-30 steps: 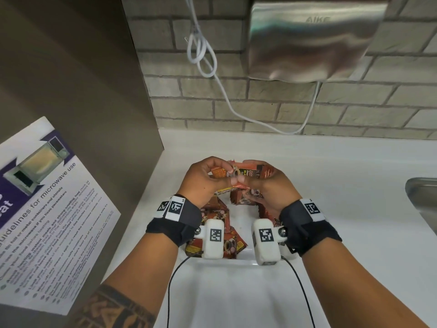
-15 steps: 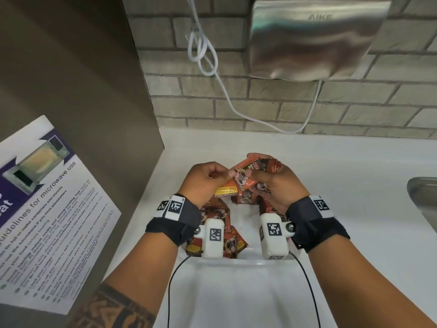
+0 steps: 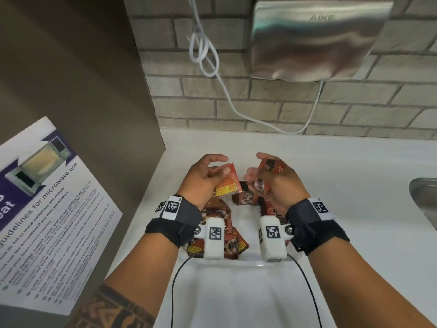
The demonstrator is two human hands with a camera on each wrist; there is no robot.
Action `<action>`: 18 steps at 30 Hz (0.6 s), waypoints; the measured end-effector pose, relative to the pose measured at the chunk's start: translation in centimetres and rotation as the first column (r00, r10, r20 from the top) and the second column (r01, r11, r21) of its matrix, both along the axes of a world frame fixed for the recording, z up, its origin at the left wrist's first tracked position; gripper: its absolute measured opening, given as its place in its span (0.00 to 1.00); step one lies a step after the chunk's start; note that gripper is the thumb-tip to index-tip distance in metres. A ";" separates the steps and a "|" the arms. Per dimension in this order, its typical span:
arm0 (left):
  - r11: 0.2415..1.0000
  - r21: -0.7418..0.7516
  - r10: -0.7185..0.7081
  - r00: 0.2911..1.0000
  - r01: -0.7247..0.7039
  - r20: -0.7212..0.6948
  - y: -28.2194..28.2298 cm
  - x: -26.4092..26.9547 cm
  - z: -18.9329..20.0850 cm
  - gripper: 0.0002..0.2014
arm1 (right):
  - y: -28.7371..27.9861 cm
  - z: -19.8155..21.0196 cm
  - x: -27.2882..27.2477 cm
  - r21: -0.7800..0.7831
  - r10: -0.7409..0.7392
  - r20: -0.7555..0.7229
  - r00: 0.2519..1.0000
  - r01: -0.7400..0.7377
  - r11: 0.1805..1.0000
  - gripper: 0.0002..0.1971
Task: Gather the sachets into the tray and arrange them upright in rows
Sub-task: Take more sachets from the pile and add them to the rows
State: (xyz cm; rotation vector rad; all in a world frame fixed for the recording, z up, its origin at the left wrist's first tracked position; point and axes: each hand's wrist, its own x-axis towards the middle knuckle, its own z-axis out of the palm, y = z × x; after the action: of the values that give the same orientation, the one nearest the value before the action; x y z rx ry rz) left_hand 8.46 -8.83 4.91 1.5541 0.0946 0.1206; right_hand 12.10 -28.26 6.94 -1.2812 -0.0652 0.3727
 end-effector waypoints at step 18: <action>0.955 -0.212 -0.165 0.965 0.208 0.204 -1.6 -0.9 1.6 0.16 | 1.2 -0.2 -0.3 -0.037 0.317 -0.004 0.949 -0.317 0.948 0.33</action>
State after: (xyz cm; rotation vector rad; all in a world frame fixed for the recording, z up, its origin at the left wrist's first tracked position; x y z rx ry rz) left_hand 7.61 -10.47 6.54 1.3040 -0.1801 0.0990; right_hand 11.76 -27.06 6.71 -1.3101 -0.2691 0.6516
